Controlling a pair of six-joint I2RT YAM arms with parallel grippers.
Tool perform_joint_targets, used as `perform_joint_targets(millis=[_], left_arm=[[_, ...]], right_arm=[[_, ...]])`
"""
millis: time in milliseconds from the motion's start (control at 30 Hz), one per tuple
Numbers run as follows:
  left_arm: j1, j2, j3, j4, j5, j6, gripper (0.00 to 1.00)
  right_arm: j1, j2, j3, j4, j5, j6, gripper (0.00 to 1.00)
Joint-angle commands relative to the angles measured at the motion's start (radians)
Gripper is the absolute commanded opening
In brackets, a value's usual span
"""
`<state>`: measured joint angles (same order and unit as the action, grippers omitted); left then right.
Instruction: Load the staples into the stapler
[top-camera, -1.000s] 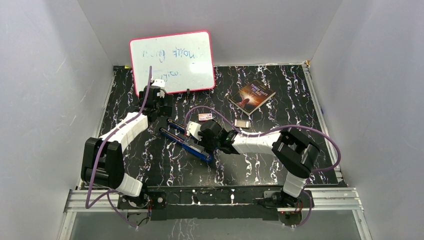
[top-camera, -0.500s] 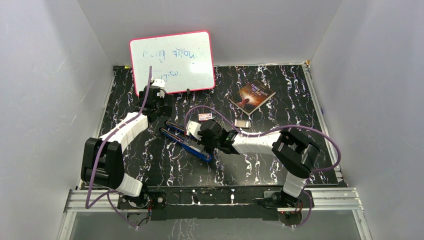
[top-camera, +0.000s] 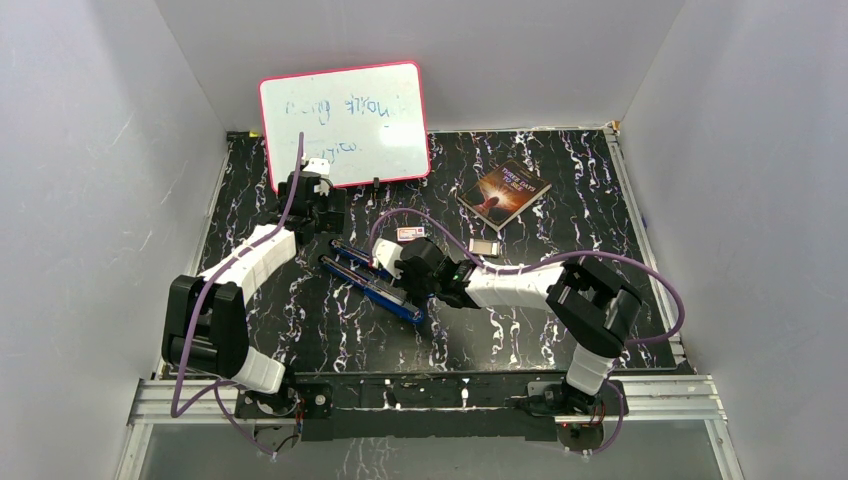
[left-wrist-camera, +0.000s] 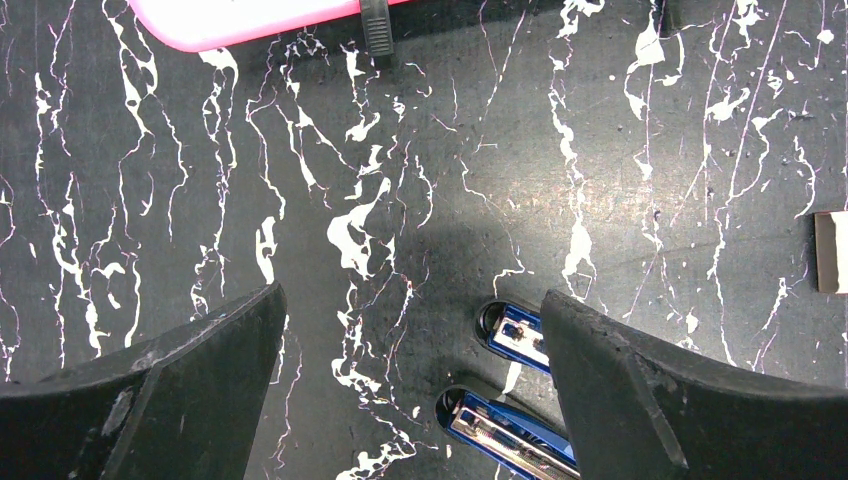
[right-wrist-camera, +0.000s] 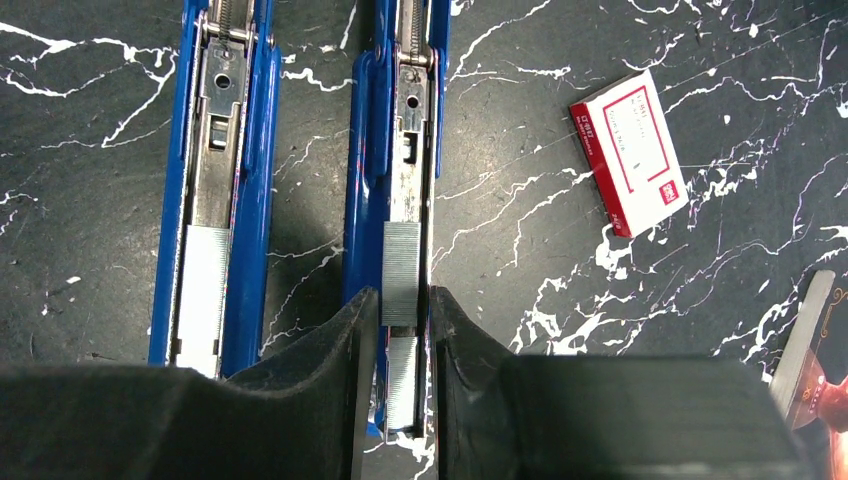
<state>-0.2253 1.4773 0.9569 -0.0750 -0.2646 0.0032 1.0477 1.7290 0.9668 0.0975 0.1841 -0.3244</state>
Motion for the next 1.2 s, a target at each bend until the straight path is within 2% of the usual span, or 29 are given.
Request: perform_joint_targets(millis=[0,333,533,800,1000,1167], left_arm=[[0.004,-0.054,-0.003,0.012,0.008,-0.003,0.98],[0.006,-0.054,-0.001,0.012,0.008,-0.003,0.98],[0.005,-0.054,-0.001,0.012,0.011,-0.003,0.98],[0.006,-0.054,-0.002,0.012,0.011,-0.003,0.98],[0.004,-0.055,-0.002,0.012,0.012,-0.003,0.98],[0.006,-0.057,-0.002,0.012,0.011,-0.003,0.98]], right_arm=[[0.002,-0.018,0.018,0.054,0.006,-0.001,0.33],[-0.013,-0.053,-0.004,0.094,-0.011,0.050,0.25],[-0.070,-0.101,-0.035,0.126,-0.096,0.109,0.19],[-0.171,-0.141,-0.077,0.162,-0.163,0.217,0.18],[-0.287,-0.087,-0.060,0.086,-0.115,0.277,0.16],[-0.333,-0.015,-0.064,0.140,-0.110,0.309,0.16]])
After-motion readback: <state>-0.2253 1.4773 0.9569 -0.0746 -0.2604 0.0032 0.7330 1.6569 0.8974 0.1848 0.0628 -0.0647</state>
